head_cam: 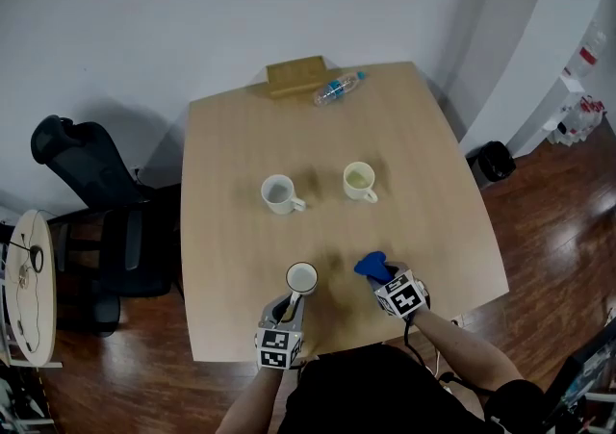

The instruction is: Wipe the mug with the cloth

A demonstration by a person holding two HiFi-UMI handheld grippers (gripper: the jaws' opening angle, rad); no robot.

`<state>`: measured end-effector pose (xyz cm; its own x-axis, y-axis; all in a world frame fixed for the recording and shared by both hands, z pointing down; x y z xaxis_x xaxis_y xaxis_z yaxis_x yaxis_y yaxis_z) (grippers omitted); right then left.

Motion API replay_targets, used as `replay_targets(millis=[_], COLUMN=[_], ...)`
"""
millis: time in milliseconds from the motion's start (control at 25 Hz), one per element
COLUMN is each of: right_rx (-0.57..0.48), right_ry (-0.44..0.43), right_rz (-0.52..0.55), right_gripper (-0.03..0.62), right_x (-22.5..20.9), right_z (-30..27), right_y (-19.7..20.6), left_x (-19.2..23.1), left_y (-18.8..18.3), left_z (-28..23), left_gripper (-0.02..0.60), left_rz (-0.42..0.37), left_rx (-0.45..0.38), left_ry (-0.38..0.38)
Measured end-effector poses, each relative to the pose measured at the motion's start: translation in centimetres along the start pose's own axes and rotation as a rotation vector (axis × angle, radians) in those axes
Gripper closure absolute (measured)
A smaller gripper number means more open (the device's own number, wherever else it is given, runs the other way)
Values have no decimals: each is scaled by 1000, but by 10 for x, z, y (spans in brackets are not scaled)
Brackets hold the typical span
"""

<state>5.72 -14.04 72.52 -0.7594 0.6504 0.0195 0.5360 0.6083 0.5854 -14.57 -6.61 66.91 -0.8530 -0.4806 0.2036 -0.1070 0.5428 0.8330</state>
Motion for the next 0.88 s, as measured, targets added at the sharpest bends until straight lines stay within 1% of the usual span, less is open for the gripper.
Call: replay_targets(millis=[80,160,320,440,480,560,640,760,840,880], right_rx=[-1,-6,5,-7,-14,-37,-67,-120,-160,-182], right_ry=[6,7,-4,-3,-2,1,16,59,77,81], right_rz=[24,53,52,14,-1,-35,-71,-147,-200,-222], right_gripper=[438,413,356,344,341,338,338,345,386,432], right_x=[2,5,8,8,6,3,-2,-14,-19,-20], right_z=[-1,-2,-1,5,10,23,41,76,103,117], right_y=[1,-1,2,4,5,4,4,5,3,0], left_x=[0,1,4,10,11,11,12,13,16,18], left_y=[4,9,20,25,26,28,29,25,18,14], left_z=[1,3,3,5,6,11,21,44,62,71], left_gripper=[517,515,499,437,417,402,394,391,391,391], left_rz=[9,17,64,123,132,134,139,162,168,169], left_rx=[8,24,53,69,73,75,64,16,-33,-60], left_ry=[7,11,10,4,8,19,27,17,-11,-25])
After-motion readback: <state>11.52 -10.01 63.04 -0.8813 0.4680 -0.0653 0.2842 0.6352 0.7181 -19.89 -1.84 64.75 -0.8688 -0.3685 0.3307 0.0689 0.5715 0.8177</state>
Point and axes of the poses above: the fingertips, and each gripper's own axes: z backward along the fingers, x to its left, y out of its underside, the point moved 2 cm from there along z, backward along the fingers, and after that the axes turned 7 degrees about y, right-handed, at the moved point
